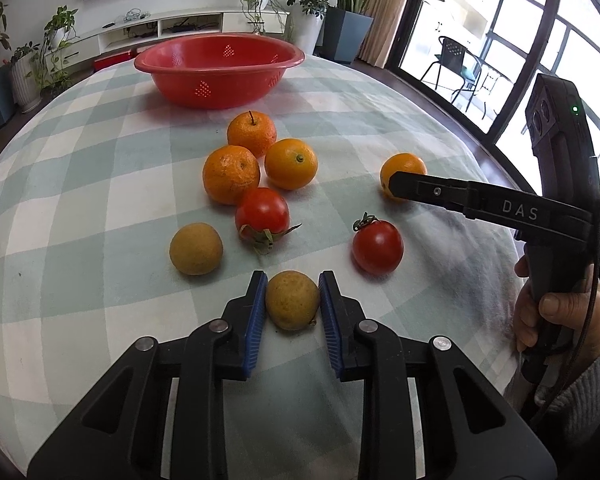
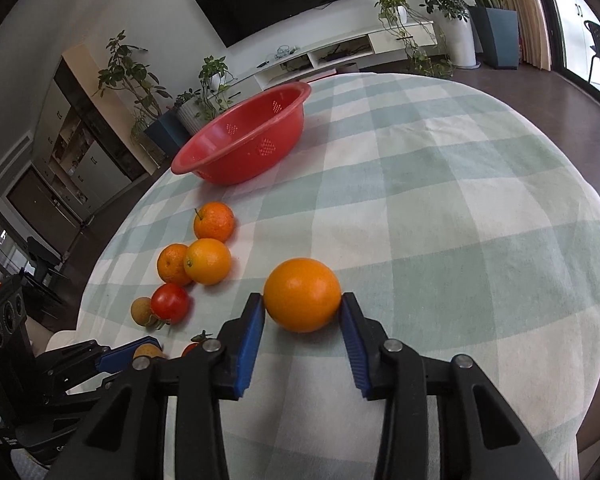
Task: Organize fruits
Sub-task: 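Close the left tool on the brown fruit while the right tool grasps the large orange, then carry both fruits to the red bowl while the right tool releases the orange inside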
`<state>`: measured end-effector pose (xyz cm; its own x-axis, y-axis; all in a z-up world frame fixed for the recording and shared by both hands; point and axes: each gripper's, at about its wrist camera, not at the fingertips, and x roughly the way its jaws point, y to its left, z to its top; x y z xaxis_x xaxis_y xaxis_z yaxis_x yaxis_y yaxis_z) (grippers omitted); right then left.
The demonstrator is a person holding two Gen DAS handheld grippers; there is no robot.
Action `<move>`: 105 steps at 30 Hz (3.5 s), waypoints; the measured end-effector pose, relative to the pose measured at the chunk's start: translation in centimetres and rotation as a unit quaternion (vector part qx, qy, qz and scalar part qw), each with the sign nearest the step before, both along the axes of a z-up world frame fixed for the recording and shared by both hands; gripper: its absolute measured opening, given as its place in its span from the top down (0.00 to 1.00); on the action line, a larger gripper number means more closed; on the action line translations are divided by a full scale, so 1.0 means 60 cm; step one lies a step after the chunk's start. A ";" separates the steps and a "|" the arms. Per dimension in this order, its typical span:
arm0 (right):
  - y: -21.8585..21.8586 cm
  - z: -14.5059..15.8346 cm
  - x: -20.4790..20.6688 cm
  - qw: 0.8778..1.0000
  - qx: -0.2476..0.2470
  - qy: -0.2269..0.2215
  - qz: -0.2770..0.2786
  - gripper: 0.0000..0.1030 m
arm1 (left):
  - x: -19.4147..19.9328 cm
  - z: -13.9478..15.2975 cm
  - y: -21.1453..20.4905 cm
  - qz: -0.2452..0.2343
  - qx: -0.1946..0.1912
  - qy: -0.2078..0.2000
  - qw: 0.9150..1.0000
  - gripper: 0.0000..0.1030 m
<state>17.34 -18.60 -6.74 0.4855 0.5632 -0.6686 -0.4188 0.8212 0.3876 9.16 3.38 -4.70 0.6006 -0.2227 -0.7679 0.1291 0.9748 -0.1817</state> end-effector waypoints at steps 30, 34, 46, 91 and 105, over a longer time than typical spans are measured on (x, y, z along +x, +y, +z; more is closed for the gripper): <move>0.059 0.015 0.022 0.999 -0.038 -0.020 0.017 0.53 | -0.022 0.032 0.022 0.016 -0.020 -0.021 0.999 0.76; 0.071 0.012 0.028 0.999 -0.037 -0.020 0.025 0.53 | -0.021 0.031 0.023 0.018 -0.022 -0.018 0.999 0.76; 0.037 0.001 0.039 0.999 0.042 0.028 0.021 0.60 | -0.021 0.035 0.036 0.027 -0.031 -0.018 0.999 0.76; 0.082 0.092 0.167 0.987 0.149 0.032 0.049 0.60 | 0.183 0.141 0.103 0.026 -0.015 -0.053 0.998 0.76; 0.116 0.101 0.206 0.988 0.138 0.024 0.057 0.60 | 0.265 0.149 0.099 0.021 -0.006 -0.060 0.998 0.76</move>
<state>29.72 -11.64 -0.70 0.3803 0.7767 -0.5021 -0.4786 0.6298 0.6117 25.06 9.33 4.26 0.6964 -0.2050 -0.6877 0.1106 0.9775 -0.1794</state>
